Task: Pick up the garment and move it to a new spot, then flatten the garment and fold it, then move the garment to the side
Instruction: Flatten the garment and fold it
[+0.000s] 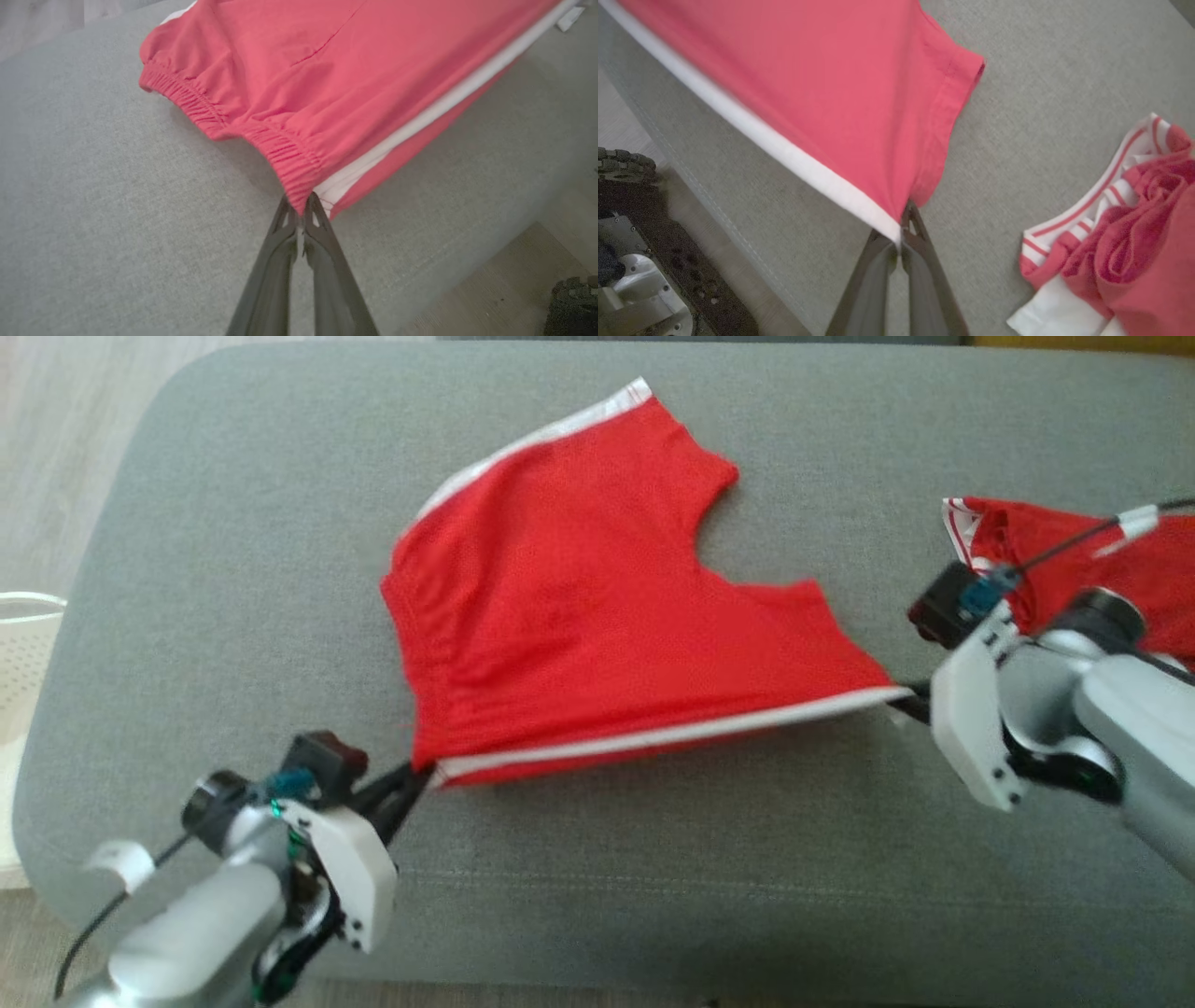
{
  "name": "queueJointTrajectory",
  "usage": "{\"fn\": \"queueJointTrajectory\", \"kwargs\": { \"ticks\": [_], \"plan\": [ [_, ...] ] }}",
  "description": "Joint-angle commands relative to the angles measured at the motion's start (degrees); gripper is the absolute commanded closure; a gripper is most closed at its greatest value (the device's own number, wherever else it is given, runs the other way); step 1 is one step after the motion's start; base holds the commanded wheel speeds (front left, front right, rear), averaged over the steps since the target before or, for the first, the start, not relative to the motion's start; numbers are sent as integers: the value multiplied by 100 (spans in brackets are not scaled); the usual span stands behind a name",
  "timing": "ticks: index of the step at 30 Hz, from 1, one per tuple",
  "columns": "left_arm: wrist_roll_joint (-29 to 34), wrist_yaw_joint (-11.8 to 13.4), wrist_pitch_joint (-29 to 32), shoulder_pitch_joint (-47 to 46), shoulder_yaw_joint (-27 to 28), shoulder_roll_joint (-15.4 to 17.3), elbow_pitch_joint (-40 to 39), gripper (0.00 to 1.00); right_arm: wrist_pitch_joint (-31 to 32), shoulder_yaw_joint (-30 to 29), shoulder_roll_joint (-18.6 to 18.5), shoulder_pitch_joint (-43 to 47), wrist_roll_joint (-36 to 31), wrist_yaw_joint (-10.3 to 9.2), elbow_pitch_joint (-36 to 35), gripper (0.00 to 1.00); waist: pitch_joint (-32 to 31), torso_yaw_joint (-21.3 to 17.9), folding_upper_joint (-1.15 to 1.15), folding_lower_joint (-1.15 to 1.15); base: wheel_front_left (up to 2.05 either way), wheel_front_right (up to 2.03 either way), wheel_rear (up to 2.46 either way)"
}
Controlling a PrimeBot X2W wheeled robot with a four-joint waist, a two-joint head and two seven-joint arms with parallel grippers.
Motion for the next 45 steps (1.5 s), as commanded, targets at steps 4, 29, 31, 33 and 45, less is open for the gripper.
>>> {"fn": "queueJointTrajectory", "kwargs": {
  "ticks": [4, 29, 31, 33, 45],
  "plan": [
    [-63, 185, 171, 50, 165, 463, -422, 100, 298, -71, -626, 422, 222, -9, -308, 100, -72, 45, 0, 0, 0, 0, 0],
    [-288, 471, 769, 224, 234, 1123, -2311, 100, 1860, -790, -1372, -52, 1426, -9, -1558, 100, 181, 356, 0, 0, 0, 0, 0],
    [-354, 451, 778, 87, 321, 1076, -2359, 100, 1938, -873, -1318, -255, 1376, -9, -1478, 100, 281, 447, 0, 0, 0, 0, 0],
    [-377, 420, 804, -66, 383, 1047, -2387, 100, 2016, -961, -1266, -460, 1354, -9, -1388, 100, 399, 541, 0, 0, 0, 0, 0],
    [-423, 254, 786, -986, 671, 614, -2009, 100, 2063, -1085, -792, -1686, 966, -9, -912, 100, 1115, 975, 0, 0, 0, 0, 0]
  ]
}}
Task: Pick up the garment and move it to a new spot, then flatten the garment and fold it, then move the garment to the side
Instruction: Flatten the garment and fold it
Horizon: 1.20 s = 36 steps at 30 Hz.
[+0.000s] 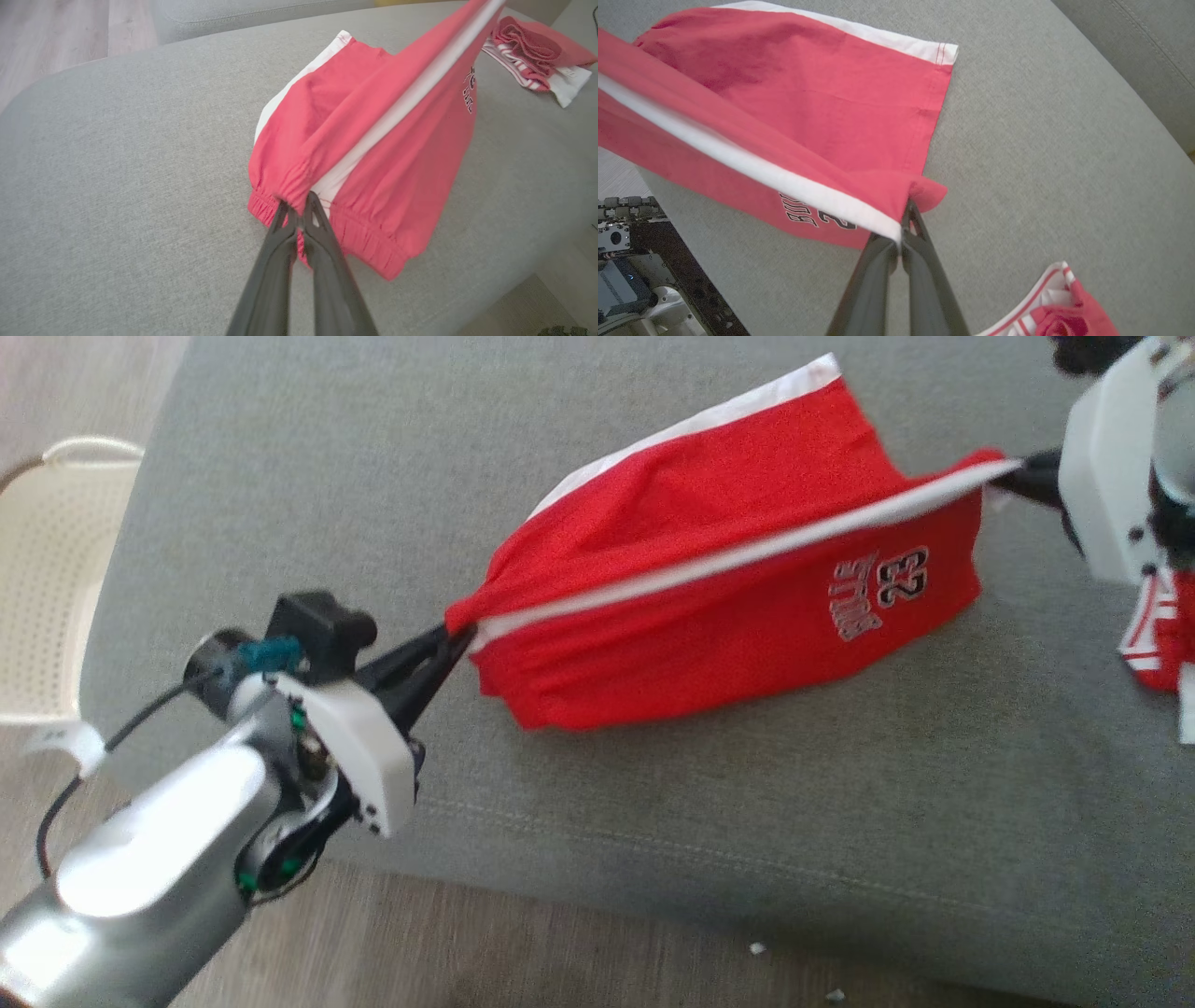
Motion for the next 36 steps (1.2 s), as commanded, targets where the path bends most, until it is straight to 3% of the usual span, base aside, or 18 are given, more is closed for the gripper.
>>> {"fn": "queueJointTrajectory", "kwargs": {
  "ticks": [1, 19, 36],
  "plan": [
    [-42, 2, -29, -359, 339, 154, 8, 100, -62, -90, -28, -142, -107, -8, -14, 100, 189, 134, 0, 0, 0, 0, 0],
    [4, -263, -391, -1551, 442, -954, 1663, 100, -813, 774, 342, -1632, -932, -8, 718, 100, 1066, 528, 0, 0, 0, 0, 0],
    [88, -555, -965, -2167, 327, -1691, 3059, 100, -1290, 896, 521, -1812, -1392, -8, 1139, 100, 1416, 656, 0, 0, 0, 0, 0]
  ]
}}
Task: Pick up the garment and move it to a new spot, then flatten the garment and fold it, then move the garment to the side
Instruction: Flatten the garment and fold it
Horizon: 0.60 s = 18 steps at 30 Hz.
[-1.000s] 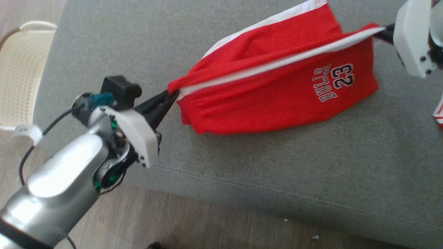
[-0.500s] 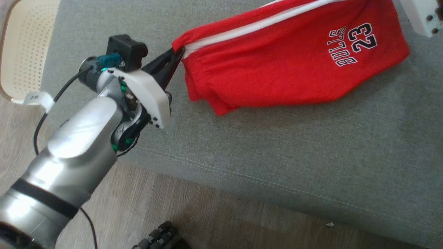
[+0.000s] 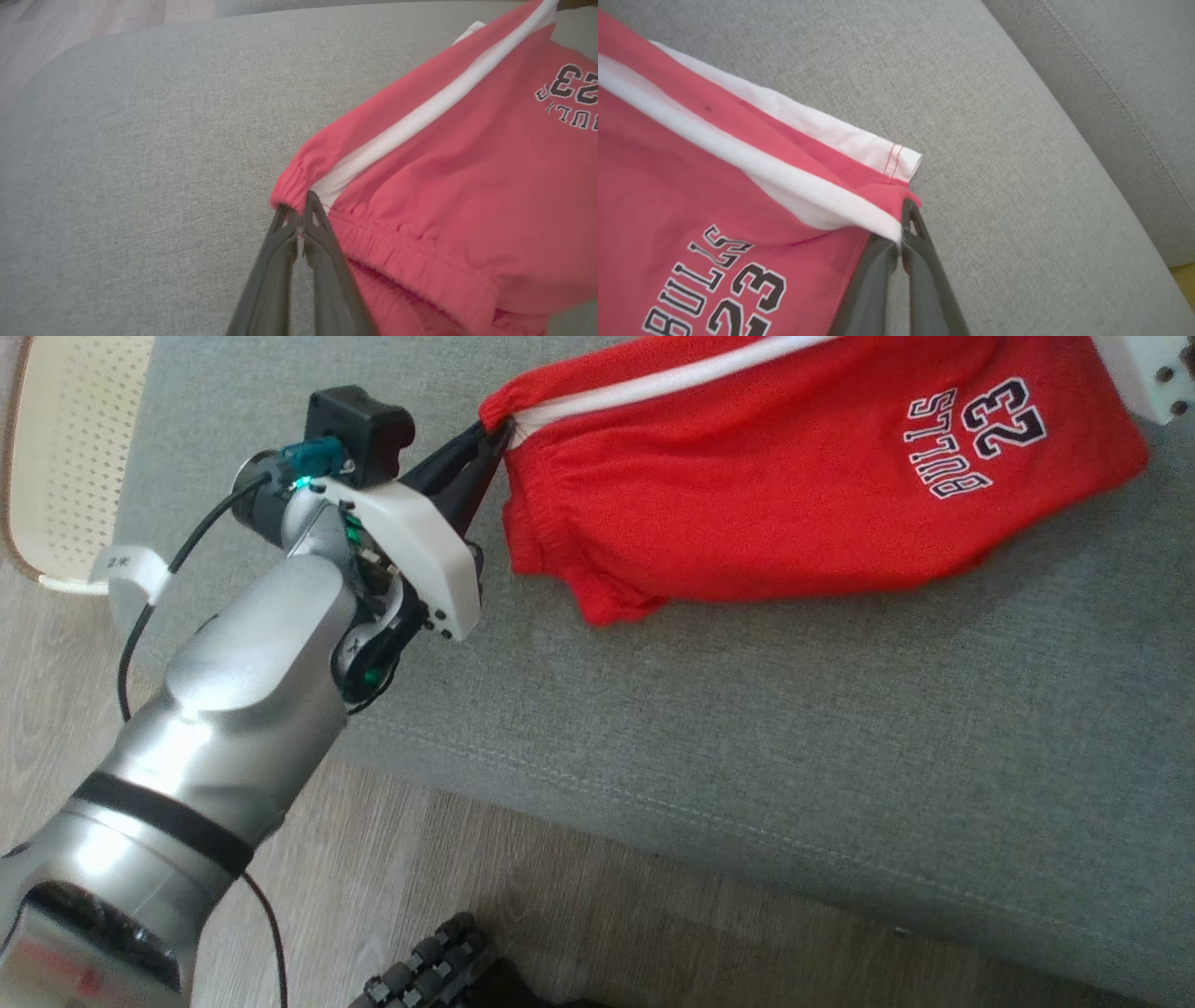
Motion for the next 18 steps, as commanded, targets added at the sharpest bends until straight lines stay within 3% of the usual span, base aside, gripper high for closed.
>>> {"fn": "queueJointTrajectory", "kwargs": {
  "ticks": [1, 2, 3, 12, 16, 17, 18],
  "plan": [
    [4, -2, -91, -266, 234, 165, 27, 97, -224, -69, 51, -144, -89, -8, -20, 42, 22, 13, 0, 0, 0, 0, 0],
    [-37, -11, -82, -279, 248, 124, 101, 20, -351, -69, 78, -160, -106, -8, 46, 0, 29, 18, 0, 0, 0, 0, 0],
    [-64, -24, -72, -297, 248, 87, 166, 0, -436, -69, 110, -143, -134, -8, 80, 0, 33, 20, 0, 0, 0, 0, 0],
    [-86, -25, -350, -332, 314, 8, 498, 0, -1052, -69, 291, -105, -246, -8, 536, 0, -22, -56, 0, 0, 0, 0, 0],
    [-124, 144, -558, -190, 573, 73, 422, 0, -1860, -274, 526, 4, -110, -8, 985, 0, -206, -202, 0, 0, 0, 0, 0],
    [-178, 262, -602, -68, 805, 123, 279, 0, -2306, -329, 649, 144, -191, -8, 1130, 0, -321, -282, 0, 0, 0, 0, 0],
    [-178, 262, -602, -68, 805, 123, 279, 0, -2306, -329, 649, 144, -191, -8, 1130, 0, -321, -282, 0, 0, 0, 0, 0]
  ]
}}
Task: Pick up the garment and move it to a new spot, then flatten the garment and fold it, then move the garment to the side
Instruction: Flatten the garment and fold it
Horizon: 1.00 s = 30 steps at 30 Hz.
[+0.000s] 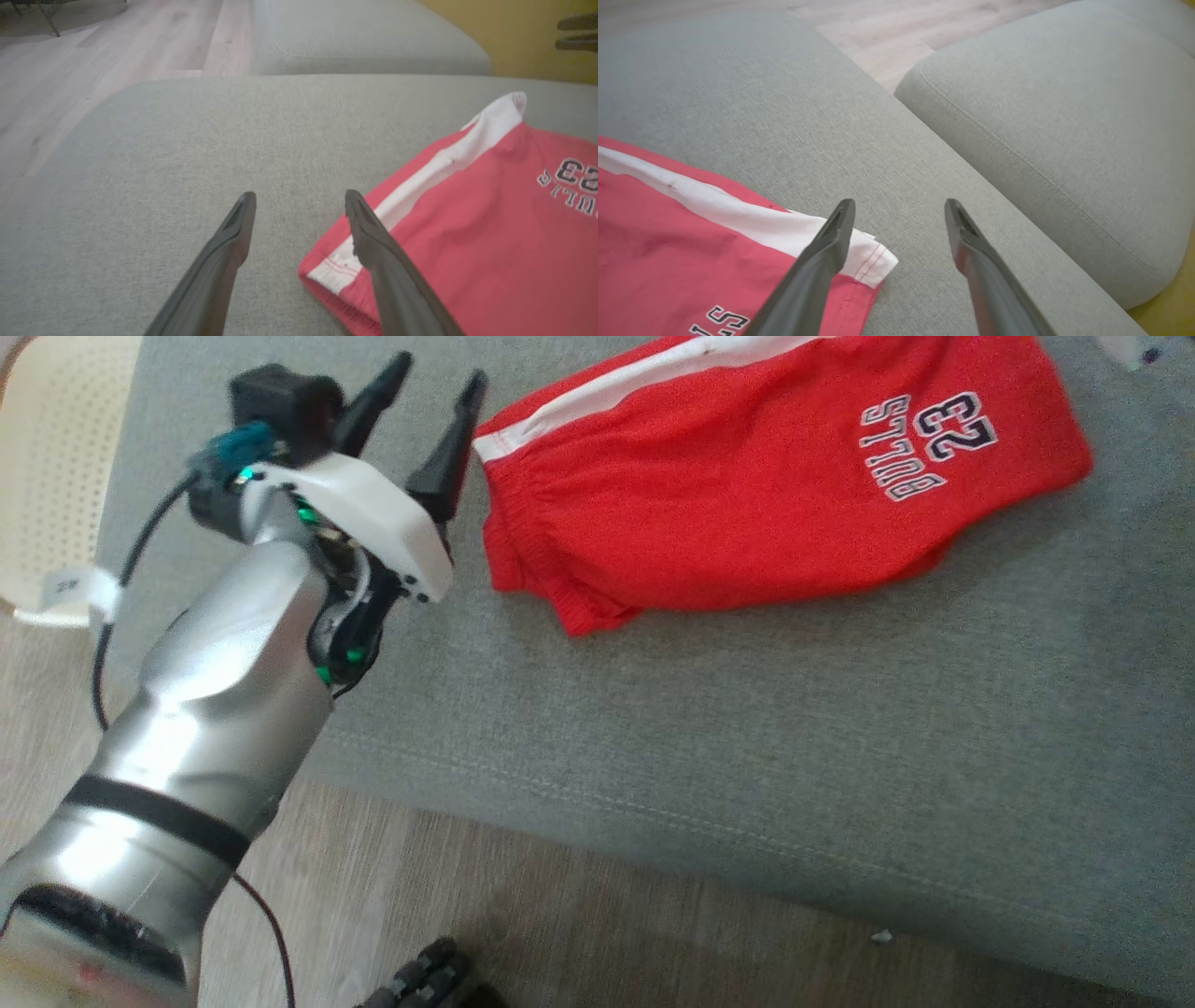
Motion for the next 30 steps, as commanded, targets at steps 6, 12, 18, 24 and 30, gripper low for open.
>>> {"fn": "queueJointTrajectory", "kwargs": {
  "ticks": [6, 12, 18, 24, 30],
  "plan": [
    [92, 341, -70, 632, 1122, 442, -1018, 0, -1151, -302, 415, 730, -125, -8, 343, 0, -553, -333, 0, 0, 0, 0, 0],
    [406, 546, -71, 1602, 1958, 470, -1935, 0, -2321, -841, 919, 1262, -179, -8, 889, 0, -1091, -594, 0, 0, 0, 0, 0],
    [652, 627, -71, 2434, 2591, 340, -2525, 0, -2999, -1551, 1387, 1856, -93, -8, 1274, 0, -1622, -812, 0, 0, 0, 0, 0],
    [690, 463, -72, 3215, 3140, 60, -2895, 0, -3088, -2216, 1673, 2489, -485, -8, 939, 0, -1977, -1081, 0, 0, 0, 0, 0],
    [1119, 361, -72, 3908, 3767, -289, -3279, 0, -3091, -3627, 1901, 3609, -1145, -8, 76, 0, -2233, -1278, 0, 0, 0, 0, 0]
  ]
}}
